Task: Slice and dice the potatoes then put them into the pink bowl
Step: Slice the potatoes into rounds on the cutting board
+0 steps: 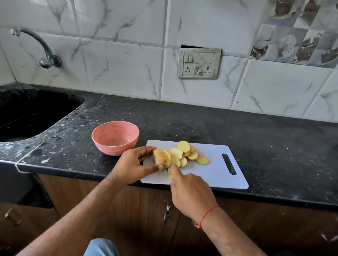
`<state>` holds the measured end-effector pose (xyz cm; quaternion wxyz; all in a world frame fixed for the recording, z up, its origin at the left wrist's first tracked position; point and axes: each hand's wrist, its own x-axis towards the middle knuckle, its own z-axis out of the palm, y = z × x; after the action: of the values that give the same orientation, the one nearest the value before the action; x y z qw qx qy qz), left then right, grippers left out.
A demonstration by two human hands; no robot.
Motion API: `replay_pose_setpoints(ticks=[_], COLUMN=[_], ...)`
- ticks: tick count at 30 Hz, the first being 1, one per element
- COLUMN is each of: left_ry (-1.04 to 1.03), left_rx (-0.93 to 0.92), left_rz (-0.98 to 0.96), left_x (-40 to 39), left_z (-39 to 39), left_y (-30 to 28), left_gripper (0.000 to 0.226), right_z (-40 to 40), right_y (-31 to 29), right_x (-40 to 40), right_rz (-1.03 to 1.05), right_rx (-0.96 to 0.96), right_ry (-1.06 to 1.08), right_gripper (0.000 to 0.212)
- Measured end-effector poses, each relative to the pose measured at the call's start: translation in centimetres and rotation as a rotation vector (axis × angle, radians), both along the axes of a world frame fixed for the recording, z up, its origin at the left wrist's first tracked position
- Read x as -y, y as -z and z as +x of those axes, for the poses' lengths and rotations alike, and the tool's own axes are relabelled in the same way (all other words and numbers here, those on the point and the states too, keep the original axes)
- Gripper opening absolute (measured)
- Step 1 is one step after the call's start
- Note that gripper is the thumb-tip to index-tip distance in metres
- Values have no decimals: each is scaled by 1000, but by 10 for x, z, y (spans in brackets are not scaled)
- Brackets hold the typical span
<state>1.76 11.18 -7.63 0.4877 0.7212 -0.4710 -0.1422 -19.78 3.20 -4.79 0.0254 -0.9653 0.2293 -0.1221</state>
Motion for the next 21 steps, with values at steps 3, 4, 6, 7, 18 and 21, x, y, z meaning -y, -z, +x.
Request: replay_pose_setpoints(ticks=[3,4,6,7,18,21], left_ry=[-6,-9,-12,-13,-27,-46], left_rx=[-10,-11,-13,-18,-95,-82], left_rz=[2,1,2,2,-31,-29], left_x=[0,0,-1,-1,-1,-1], left_z=[-1,-1,0,1,0,0], left_y=[-1,-1,-1,0,0,0], left_gripper=[81,83,85,85,95,85], right_z=[9,7,-4,-11,-55,-53], right_y=[-1,0,1,1,-10,-6], right_x=[-3,-4,-9,-12,-1,13], right_rz=[-5,-15,-16,-11,23,250], right_rx=[-5,-12,-24,-27,134,335], right_ry=[9,9,11,14,43,58], right_gripper=[28,31,30,26,18,19])
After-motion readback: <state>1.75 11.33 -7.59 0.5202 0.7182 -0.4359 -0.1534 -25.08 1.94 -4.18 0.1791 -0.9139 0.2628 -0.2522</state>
